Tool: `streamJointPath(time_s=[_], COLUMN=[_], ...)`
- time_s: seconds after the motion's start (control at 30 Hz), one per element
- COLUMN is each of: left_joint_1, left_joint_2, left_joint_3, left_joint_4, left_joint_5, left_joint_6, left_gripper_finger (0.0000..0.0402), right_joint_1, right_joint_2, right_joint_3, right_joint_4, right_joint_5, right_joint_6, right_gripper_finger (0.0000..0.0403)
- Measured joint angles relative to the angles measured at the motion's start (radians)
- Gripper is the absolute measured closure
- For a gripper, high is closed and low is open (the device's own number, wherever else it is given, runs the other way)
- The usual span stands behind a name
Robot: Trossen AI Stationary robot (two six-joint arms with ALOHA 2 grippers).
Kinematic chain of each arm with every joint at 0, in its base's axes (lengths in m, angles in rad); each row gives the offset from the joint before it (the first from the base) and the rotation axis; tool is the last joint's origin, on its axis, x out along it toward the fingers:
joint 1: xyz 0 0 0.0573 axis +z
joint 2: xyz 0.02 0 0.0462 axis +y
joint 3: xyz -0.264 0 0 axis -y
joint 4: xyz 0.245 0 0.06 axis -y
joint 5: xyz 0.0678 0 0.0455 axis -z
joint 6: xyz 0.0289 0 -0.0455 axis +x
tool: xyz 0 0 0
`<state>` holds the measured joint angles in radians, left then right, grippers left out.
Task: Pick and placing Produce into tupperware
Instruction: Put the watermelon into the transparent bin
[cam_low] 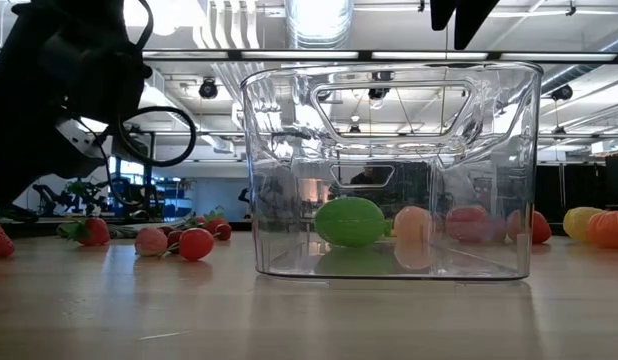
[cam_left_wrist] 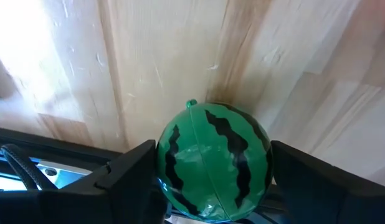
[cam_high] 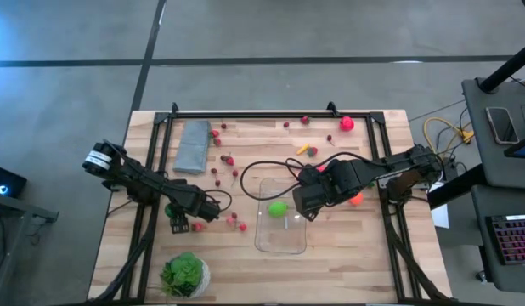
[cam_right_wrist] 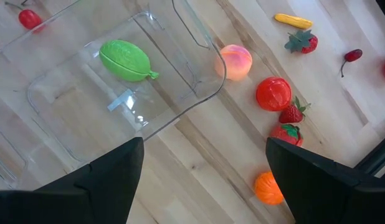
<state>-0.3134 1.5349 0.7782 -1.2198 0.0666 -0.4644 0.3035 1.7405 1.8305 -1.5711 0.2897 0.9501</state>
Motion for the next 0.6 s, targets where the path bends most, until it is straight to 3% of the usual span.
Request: streamJointPath(time_s=[0.33, 0.47, 0.6], left_joint_1=[0.0, 0.0, 0.0], left_joint_2=[0.0, -0.012, -0.034], left_joint_3=[0.029, 0.092, 0.206], left_joint_4=[-0.055, -0.051, -0.013], left_joint_5=[-0.001, -0.011, -0.103], left_joint_6=[-0.001, -0.001, 0.0], left_gripper_finger=[0.0128, 0.0127, 0.0127], right_joint_1=[0.0, 0.0, 0.0], right_joint_2=[0.0, 0.0, 0.0], right_joint_3=[0.0, 0.0, 0.0], right_joint_4=[0.0, 0.0, 0.0], right_joint_5=[0.0, 0.0, 0.0], right_joint_6=[-0.008, -0.008, -0.005], right_gripper_finger=[0.0074, 0.0074, 0.0074])
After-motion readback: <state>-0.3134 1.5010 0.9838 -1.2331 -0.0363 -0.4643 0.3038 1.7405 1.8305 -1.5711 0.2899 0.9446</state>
